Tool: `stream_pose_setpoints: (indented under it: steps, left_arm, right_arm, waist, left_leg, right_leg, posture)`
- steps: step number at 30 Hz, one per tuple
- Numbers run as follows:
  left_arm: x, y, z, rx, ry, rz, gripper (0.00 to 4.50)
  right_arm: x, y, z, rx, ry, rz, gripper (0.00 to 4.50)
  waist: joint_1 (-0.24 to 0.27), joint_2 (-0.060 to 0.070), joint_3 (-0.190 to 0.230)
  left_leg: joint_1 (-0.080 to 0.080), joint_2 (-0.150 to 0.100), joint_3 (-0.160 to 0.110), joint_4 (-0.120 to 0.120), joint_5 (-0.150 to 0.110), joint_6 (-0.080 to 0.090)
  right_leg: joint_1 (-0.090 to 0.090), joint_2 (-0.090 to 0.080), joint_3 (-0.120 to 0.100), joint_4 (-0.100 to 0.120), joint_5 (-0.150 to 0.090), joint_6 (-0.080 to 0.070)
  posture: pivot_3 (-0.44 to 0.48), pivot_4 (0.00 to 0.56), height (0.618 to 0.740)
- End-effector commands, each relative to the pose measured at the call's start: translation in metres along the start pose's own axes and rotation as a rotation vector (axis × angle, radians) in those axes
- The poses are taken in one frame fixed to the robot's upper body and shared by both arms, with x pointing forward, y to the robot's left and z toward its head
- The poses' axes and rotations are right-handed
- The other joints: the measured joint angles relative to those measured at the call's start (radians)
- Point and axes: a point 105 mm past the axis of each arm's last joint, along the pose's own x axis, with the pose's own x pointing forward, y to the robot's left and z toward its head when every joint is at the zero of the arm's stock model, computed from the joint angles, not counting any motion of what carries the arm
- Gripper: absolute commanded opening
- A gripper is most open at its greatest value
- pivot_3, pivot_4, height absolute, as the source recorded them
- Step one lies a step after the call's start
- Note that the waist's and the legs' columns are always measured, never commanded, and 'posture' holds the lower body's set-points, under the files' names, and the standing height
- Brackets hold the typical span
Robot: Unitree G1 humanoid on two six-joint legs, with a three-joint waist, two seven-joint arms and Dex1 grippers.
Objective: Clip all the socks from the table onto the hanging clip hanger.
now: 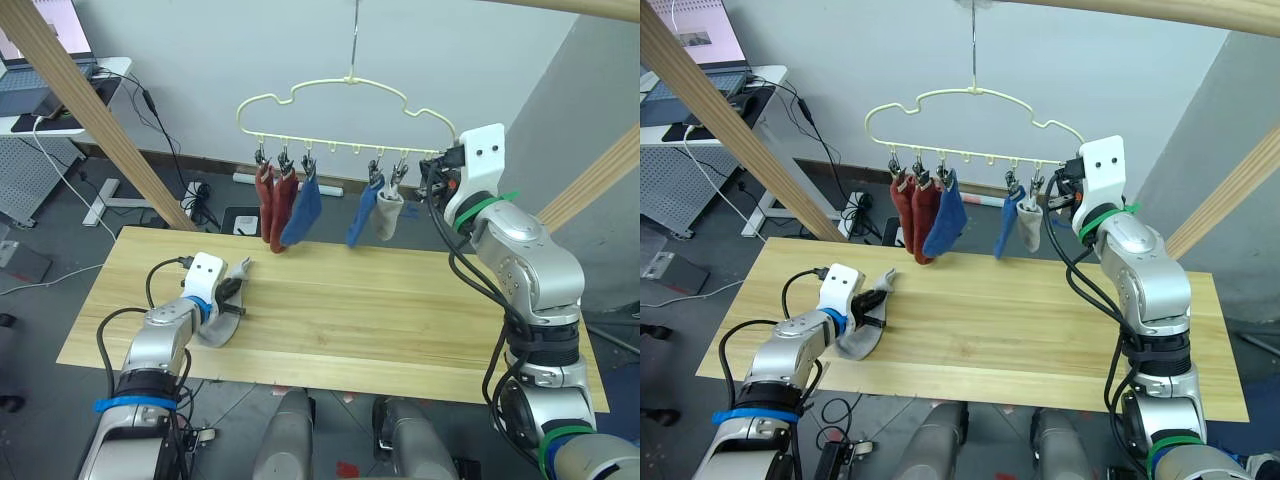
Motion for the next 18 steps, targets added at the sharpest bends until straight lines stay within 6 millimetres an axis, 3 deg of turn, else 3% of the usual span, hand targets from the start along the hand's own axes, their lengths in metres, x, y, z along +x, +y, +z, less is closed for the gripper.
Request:
stream_pose_setpoints:
  steps: [1,6,8,10,15,18]
  left_arm:
    - [-0.005,-0.021,-0.006,-0.023,-0.006,-0.062,0.03]
    - [-0.016,-0.086,0.035,-0.008,-0.200,-0.305,0.03]
    - [-0.028,-0.128,0.062,0.069,-0.317,-0.450,0.03]
    - [-0.037,-0.153,0.077,0.145,-0.383,-0.522,0.03]
    - [-0.047,-0.197,0.111,0.321,-0.537,-0.569,0.03]
    - [-0.047,-0.208,0.127,0.397,-0.609,-0.544,0.03]
  right_arm:
    - [-0.003,-0.015,-0.017,0.011,0.074,-0.024,0.00]
    - [-0.007,-0.021,-0.020,0.169,0.165,0.016,0.00]
    - [-0.011,-0.026,-0.019,0.318,0.249,0.032,0.00]
    - [-0.013,-0.027,-0.015,0.425,0.297,0.047,0.00]
    - [-0.012,-0.021,0.001,0.616,0.334,0.061,0.00]
    - [-0.008,-0.016,0.007,0.667,0.319,0.068,0.00]
  waist:
    - [0.001,0.000,0.000]
    - [0.013,0.000,0.001]
    - [0.013,-0.001,0.002]
    - [0.015,-0.001,0.002]
    - [0.010,0.000,0.002]
    - [0.009,0.000,0.002]
  left_leg:
    - [0.000,0.000,0.000,0.000,0.000,0.000]
    - [-0.002,0.001,-0.001,0.000,0.000,0.000]
    - [-0.002,0.001,0.000,0.000,0.000,0.000]
    - [-0.003,0.002,0.000,0.000,0.001,0.001]
    - [-0.003,0.001,0.002,-0.002,0.000,0.001]
    - [-0.003,0.001,0.002,-0.003,0.000,0.001]
  right_leg:
    - [0.000,0.000,0.000,-0.001,0.000,0.000]
    - [0.000,-0.001,-0.001,-0.002,0.000,0.000]
    - [0.001,-0.001,-0.001,-0.002,0.000,0.000]
    - [0.001,-0.002,-0.001,-0.002,0.000,-0.001]
    - [0.000,-0.001,-0.002,-0.002,0.001,-0.004]
    - [-0.001,-0.001,-0.003,-0.003,0.001,-0.004]
  posture:
    - [0.201,0.328,0.740]
    - [0.206,0.324,0.740]
    - [0.206,0.324,0.740]
    - [0.206,0.324,0.740]
    - [0.168,0.317,0.740]
    - [0.169,0.317,0.740]
